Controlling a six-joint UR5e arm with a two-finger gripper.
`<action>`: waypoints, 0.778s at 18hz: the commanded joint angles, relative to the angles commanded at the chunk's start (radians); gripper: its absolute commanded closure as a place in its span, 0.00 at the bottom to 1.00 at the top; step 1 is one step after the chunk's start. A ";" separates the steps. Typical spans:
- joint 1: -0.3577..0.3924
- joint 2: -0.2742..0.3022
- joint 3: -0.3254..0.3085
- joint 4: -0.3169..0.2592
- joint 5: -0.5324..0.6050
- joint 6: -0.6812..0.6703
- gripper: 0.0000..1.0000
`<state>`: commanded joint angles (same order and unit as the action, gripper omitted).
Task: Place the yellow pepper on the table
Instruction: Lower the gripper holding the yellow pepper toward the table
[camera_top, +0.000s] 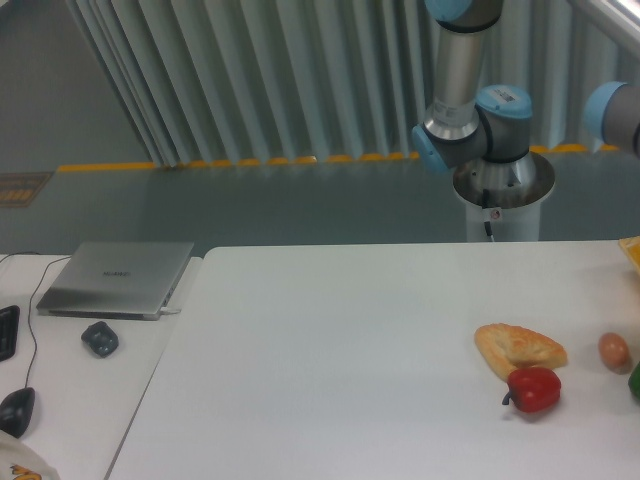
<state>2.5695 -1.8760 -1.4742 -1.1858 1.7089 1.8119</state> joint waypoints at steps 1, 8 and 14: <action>-0.018 -0.005 0.000 0.002 0.000 -0.034 0.66; -0.095 -0.072 0.000 0.009 -0.003 -0.092 0.65; -0.109 -0.124 0.000 0.018 -0.011 -0.140 0.65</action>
<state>2.4605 -2.0003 -1.4742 -1.1674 1.6981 1.6723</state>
